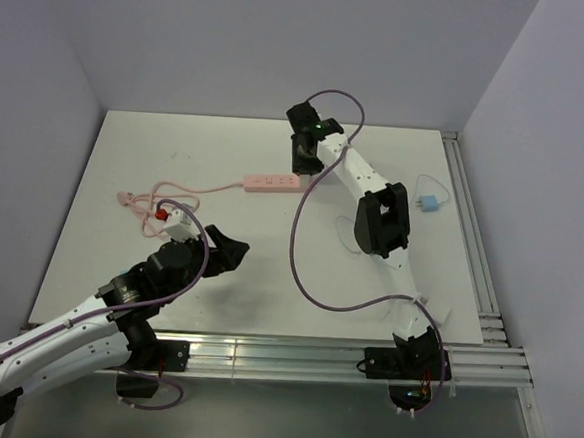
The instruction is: Insert the plug
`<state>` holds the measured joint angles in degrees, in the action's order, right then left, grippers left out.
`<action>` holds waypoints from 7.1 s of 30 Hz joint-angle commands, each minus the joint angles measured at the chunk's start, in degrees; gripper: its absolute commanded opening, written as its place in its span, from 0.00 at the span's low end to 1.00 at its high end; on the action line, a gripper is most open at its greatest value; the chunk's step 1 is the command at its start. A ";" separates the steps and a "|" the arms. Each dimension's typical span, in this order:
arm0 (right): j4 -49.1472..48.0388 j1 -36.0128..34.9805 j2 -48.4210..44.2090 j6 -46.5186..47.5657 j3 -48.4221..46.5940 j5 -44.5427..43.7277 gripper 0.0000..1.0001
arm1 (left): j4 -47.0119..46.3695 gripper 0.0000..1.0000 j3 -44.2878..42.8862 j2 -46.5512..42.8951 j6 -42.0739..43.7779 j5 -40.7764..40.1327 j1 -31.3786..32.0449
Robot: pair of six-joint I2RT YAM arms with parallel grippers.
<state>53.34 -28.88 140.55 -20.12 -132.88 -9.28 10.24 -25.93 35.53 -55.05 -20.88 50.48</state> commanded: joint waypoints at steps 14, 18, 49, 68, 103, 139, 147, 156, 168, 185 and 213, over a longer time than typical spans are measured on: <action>-4.39 -0.38 0.78 -0.01 15.28 4.36 0.05 | 10.76 0.88 -5.61 -3.18 -4.01 -2.40 -0.03; -7.62 -0.47 -0.97 0.26 18.16 3.13 0.26 | 12.96 0.94 -8.24 -2.49 -4.54 -3.28 -0.03; -31.63 -5.57 -56.77 -2.73 66.95 5.14 1.00 | 46.00 0.99 -39.37 40.32 -4.69 -5.64 -28.06; -19.26 -14.01 -57.41 -3.61 66.27 6.23 0.98 | 43.13 0.99 -31.81 29.94 -17.65 -8.83 -41.51; 0.27 40.39 -79.02 -33.58 85.58 0.23 0.95 | 31.60 0.95 -32.16 32.58 -3.05 12.01 -13.31; -14.41 56.76 -63.21 -21.90 97.92 5.86 0.85 | 31.16 0.93 -34.01 35.66 -3.58 11.48 -9.79; -4.67 40.85 -67.60 -23.38 83.94 -3.72 0.95 | 30.28 0.93 -34.62 37.85 -4.01 12.36 -9.43; -1.66 37.32 -60.23 -21.98 67.41 -10.32 1.00 | 29.66 0.93 -35.41 38.39 -4.46 11.48 -8.64; -3.60 36.44 -33.16 -30.85 43.96 -13.83 0.99 | 28.96 0.93 -35.24 39.00 -4.19 10.86 -8.64; -5.71 39.87 -18.39 -33.14 34.97 -14.45 0.96 | 26.76 0.93 -35.42 41.73 -1.29 12.53 -8.64; -14.85 23.54 -49.12 -28.32 56.32 -5.32 0.00 | 8.94 0.75 -26.98 22.22 11.54 32.21 -8.47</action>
<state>41.56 -2.13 99.04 -50.41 -77.12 -15.38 26.57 -52.38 61.17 -48.12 4.97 41.69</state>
